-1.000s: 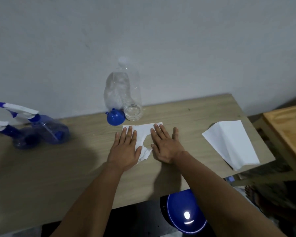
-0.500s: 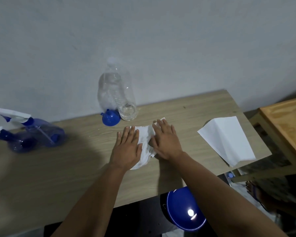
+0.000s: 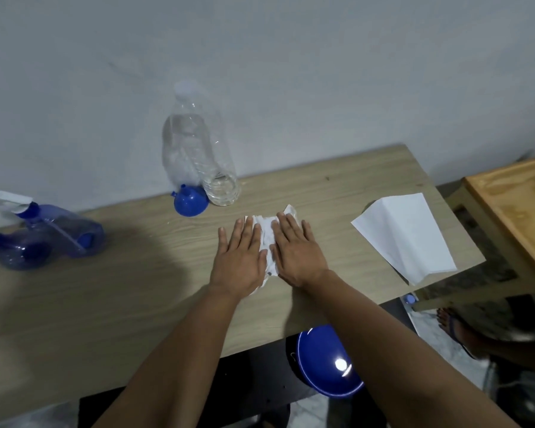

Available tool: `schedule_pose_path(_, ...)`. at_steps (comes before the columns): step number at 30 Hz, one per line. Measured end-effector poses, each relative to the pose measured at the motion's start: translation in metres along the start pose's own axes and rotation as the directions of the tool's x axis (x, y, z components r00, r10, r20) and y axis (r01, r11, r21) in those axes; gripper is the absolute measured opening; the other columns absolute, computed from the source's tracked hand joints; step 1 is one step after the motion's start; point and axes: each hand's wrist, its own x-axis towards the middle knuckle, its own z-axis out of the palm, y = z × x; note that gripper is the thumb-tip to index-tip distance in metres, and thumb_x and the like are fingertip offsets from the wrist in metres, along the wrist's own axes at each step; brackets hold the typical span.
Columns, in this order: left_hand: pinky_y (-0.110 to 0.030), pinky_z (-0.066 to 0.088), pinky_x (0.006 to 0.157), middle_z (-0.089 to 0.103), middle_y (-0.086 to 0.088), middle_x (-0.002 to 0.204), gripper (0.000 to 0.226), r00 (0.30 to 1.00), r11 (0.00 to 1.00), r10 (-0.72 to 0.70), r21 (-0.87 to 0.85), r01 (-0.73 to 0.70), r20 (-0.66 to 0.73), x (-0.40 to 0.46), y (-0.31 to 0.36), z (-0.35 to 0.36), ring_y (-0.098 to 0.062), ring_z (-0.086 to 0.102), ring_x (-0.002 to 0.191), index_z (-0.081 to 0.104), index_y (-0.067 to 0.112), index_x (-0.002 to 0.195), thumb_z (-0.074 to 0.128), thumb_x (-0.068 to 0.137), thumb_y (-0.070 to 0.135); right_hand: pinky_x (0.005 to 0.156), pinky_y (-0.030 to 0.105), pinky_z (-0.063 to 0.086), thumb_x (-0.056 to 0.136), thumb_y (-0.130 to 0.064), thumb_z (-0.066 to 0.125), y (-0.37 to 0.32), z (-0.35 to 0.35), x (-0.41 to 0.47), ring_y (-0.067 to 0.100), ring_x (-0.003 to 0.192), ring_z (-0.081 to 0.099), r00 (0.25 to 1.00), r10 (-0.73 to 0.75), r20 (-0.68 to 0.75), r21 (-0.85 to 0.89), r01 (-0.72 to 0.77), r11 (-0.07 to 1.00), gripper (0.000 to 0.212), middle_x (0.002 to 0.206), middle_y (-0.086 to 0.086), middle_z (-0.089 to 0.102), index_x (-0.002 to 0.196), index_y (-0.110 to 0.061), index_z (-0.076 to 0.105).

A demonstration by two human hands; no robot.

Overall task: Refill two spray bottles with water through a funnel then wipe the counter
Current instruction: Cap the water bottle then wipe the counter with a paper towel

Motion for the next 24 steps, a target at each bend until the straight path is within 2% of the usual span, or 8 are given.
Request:
schedule_pose_path(9,-0.058,0.004,0.123,0.005,-0.010,0.169,0.070,0.994,0.994,0.102,0.023,-0.103,0.037,-0.029,0.014,-0.001,-0.026,-0.002,0.156,0.013,0.010,0.160,0.016,0.103,0.051,0.131,0.047,0.003,0.103,-0.042,0.007,0.004,0.007,-0.051,0.026,0.162,0.004,0.992,0.117,-0.041,0.034,-0.116,0.993,0.072,0.174,0.011,0.011,0.166,-0.007,0.019)
schedule_pose_path(13,-0.057,0.003,0.123,0.000,-0.009,0.169,0.072,0.989,0.990,0.133,0.028,-0.135,0.066,-0.053,0.011,-0.002,-0.024,-0.006,0.156,0.011,0.011,0.161,0.014,0.103,0.054,0.130,0.052,0.011,0.105,-0.038,0.014,-0.019,0.015,-0.075,0.030,0.161,0.011,0.983,0.174,-0.057,0.036,-0.172,0.984,0.068,0.172,0.016,0.018,0.163,-0.005,0.026)
schedule_pose_path(17,-0.058,0.003,0.122,-0.001,-0.009,0.169,0.073,0.982,0.985,0.162,0.050,-0.167,0.099,-0.072,0.000,-0.006,-0.022,-0.005,0.156,0.008,0.011,0.160,0.011,0.103,0.055,0.129,0.056,0.016,0.102,-0.040,0.015,-0.049,0.024,-0.089,0.035,0.160,0.010,0.975,0.223,-0.021,0.016,-0.223,0.975,0.072,0.171,0.021,0.017,0.162,-0.002,0.028)
schedule_pose_path(20,-0.058,0.002,0.122,-0.002,-0.008,0.169,0.072,0.977,0.978,0.190,0.066,-0.197,0.100,-0.085,-0.021,-0.009,-0.021,-0.005,0.156,0.008,0.011,0.160,0.010,0.104,0.055,0.130,0.052,0.006,0.096,-0.046,0.008,-0.074,0.027,-0.088,0.038,0.161,0.003,0.968,0.250,0.016,0.008,-0.251,0.968,0.083,0.171,0.024,0.008,0.164,0.001,0.019)
schedule_pose_path(24,-0.058,0.003,0.121,-0.005,-0.007,0.168,0.070,0.977,0.977,0.194,0.068,-0.201,0.088,-0.099,-0.065,-0.013,-0.020,-0.003,0.156,0.007,0.011,0.160,0.011,0.105,0.053,0.130,0.049,0.001,0.096,-0.045,0.002,-0.116,0.029,-0.074,0.038,0.161,0.000,0.968,0.249,0.009,0.005,-0.249,0.968,0.084,0.171,0.025,0.003,0.164,0.002,0.013)
